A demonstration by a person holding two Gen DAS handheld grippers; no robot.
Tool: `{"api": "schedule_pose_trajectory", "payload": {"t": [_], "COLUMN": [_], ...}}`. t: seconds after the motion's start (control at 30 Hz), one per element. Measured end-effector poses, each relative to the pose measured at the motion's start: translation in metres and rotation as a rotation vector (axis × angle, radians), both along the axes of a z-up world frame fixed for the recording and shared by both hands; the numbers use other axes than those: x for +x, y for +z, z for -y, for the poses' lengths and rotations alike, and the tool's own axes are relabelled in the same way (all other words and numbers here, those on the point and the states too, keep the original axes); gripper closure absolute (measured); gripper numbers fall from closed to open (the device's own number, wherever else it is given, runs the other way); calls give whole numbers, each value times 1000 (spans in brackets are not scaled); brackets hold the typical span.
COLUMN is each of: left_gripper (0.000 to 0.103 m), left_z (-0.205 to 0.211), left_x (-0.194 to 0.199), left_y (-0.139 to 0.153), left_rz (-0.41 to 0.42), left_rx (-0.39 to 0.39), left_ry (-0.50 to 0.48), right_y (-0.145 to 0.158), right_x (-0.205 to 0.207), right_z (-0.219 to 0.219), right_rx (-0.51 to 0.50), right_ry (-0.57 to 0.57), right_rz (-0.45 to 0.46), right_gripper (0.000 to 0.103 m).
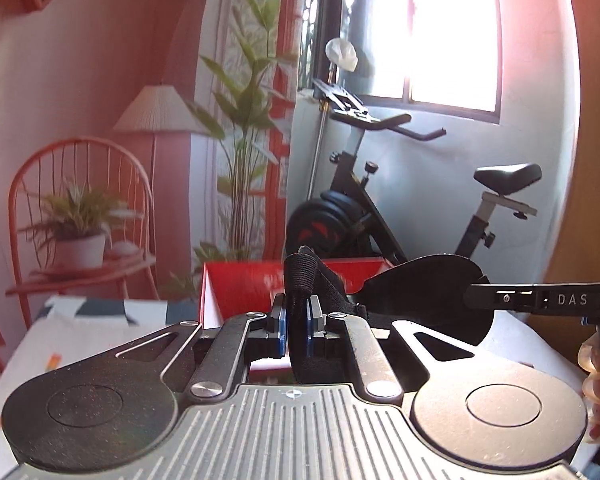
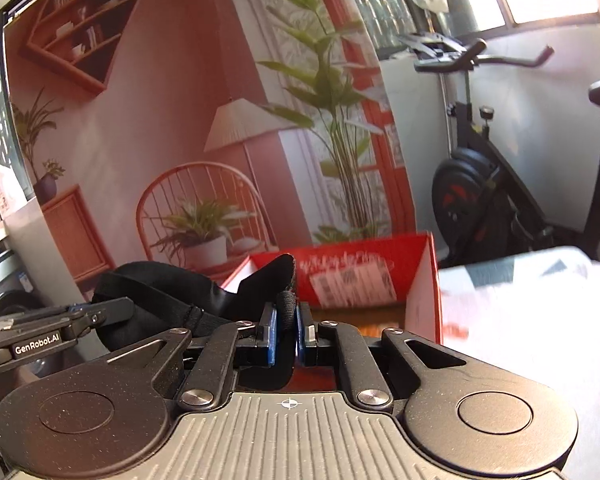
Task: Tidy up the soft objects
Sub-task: 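Carry the black eye mask with both tools over the red box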
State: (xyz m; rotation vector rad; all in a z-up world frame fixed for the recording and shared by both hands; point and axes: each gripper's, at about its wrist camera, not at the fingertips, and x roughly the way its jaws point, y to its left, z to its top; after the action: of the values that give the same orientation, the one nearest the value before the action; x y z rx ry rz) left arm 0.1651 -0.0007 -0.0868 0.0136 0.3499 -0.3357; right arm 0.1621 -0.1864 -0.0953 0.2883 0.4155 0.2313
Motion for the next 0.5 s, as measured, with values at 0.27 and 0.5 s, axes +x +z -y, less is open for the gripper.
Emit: {"api": "schedule_pose_trajectory", "payload": {"t": [0.27, 0.5], "left_gripper": [93, 93], "left_z": [17, 20], "left_x": [90, 135], "left_y": [-4, -46], "left_rz": [-185, -398], "left_rx": [-32, -47], "left_ry": [20, 11], "right_y": [0, -41], "right_x": [84, 128], "right_z": [-8, -5], "right_rx": [-76, -61], "right_ry": [-1, -13], "right_rz": [-73, -258], "right_gripper": [94, 94]}}
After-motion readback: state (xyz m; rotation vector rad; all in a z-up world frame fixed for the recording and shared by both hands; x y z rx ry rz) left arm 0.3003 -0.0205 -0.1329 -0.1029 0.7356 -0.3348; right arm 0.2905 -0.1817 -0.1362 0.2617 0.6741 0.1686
